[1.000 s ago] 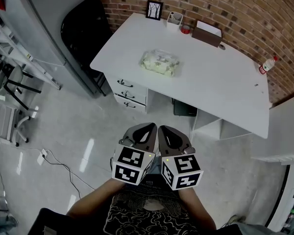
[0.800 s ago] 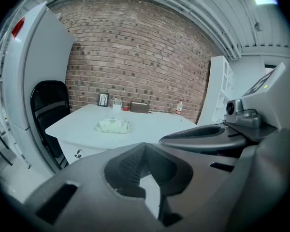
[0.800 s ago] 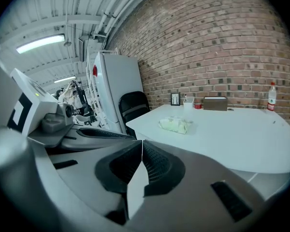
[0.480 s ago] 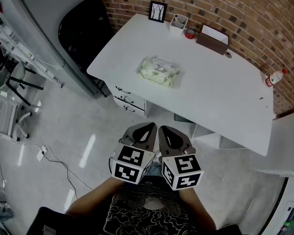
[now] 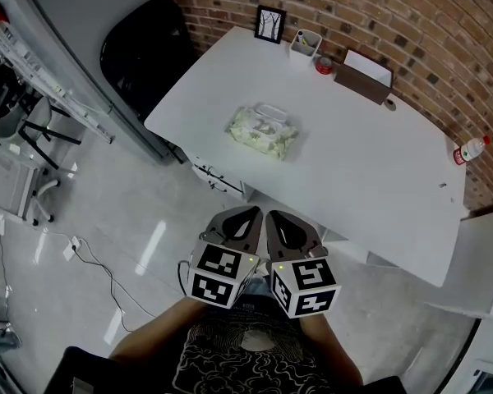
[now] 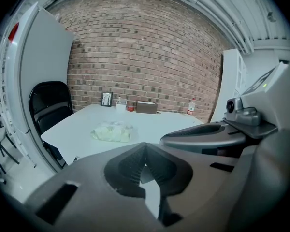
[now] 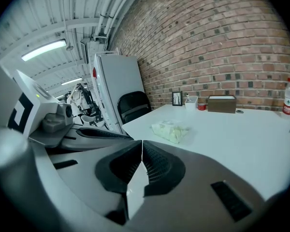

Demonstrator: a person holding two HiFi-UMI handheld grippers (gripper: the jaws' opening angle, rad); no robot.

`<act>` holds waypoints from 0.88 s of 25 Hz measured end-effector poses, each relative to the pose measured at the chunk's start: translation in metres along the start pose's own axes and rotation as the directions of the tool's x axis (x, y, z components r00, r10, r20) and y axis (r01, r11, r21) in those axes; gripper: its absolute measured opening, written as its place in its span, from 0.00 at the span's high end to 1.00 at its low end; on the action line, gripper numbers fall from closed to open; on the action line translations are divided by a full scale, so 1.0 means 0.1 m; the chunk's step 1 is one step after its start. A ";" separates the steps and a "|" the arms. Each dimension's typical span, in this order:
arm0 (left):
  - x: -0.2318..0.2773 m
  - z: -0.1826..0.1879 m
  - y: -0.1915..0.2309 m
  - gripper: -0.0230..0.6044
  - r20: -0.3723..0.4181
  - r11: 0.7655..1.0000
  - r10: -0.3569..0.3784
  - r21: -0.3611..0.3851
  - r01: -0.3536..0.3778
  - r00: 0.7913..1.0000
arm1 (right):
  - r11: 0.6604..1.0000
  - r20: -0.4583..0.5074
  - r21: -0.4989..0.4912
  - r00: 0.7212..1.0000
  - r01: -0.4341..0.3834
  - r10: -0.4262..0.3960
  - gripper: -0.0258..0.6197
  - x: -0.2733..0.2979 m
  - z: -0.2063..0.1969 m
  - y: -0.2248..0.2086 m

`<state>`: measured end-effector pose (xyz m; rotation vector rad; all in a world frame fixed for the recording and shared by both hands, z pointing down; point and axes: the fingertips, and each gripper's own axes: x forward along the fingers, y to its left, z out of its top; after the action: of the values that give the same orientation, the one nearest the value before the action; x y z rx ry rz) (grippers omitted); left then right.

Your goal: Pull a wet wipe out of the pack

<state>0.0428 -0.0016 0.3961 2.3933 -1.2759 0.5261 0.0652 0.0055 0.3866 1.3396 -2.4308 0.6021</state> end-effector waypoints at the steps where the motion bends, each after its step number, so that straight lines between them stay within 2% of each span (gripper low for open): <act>1: 0.03 0.02 -0.02 0.94 0.000 1.000 0.006 0.000 -0.006 1.000 | 1.000 0.002 0.002 1.000 -0.007 0.007 0.93 0.00 0.01 -0.03; 11: 0.09 0.08 -0.01 0.94 0.014 0.998 0.062 -0.024 -0.061 0.998 | 0.998 0.011 -0.012 0.998 -0.059 0.059 0.93 0.05 0.10 -0.12; 22: 0.20 0.08 0.11 0.94 0.034 0.994 0.092 -0.059 -0.090 0.995 | 0.995 -0.006 -0.045 0.996 -0.084 0.084 0.93 0.19 0.10 -0.15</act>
<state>0.0449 -0.0258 0.4004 2.3171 -1.4023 0.4669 0.0678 -0.0206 0.3897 1.2224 -2.4927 0.5662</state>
